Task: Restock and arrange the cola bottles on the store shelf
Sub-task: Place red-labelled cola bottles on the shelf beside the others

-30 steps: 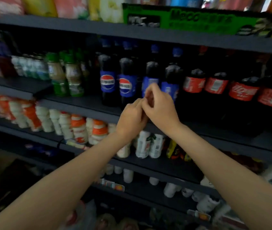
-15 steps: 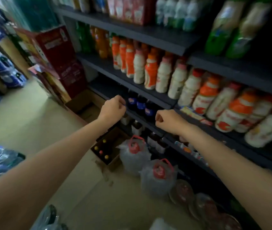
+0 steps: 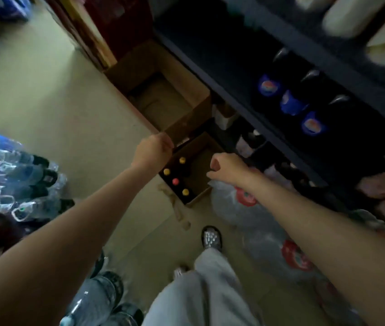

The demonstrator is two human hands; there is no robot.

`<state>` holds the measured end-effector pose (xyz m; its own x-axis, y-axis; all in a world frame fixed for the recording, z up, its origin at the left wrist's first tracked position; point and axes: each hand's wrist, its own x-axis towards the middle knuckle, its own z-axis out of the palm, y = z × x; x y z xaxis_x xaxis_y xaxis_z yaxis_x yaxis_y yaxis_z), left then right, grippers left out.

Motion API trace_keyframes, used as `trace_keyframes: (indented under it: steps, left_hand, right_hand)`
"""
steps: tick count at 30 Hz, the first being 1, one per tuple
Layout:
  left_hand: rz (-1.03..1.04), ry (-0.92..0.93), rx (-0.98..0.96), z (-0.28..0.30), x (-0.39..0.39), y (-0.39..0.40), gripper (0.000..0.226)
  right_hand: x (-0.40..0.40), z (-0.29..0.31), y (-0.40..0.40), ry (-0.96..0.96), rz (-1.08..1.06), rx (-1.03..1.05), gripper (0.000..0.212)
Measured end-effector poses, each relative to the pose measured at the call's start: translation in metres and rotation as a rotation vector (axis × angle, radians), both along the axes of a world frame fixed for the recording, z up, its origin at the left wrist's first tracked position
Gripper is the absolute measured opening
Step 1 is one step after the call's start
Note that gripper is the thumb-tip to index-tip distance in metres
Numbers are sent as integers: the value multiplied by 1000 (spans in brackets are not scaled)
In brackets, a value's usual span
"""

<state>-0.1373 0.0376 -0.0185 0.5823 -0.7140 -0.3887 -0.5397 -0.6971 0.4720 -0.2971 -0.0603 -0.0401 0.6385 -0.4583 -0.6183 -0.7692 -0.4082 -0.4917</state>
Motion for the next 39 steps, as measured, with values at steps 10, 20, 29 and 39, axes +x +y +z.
trace_keyframes:
  steps: [10,20,29,39]
  left_hand:
    - [-235,30,360,-290,55,9,35]
    - [-515,-59,666,-424,43,-15,55]
    - [-429,-10,561,-318,47,-38,59]
    - [-634,-20,323,72,3,-82,44]
  right_hand:
    - [98,-291,24,230,233,75,45]
    - [131,-395,28,417,362,74,37]
    - [111,-290,-22,245,199,-35,40]
    - [28,120,-58,-51,59,-261,27]
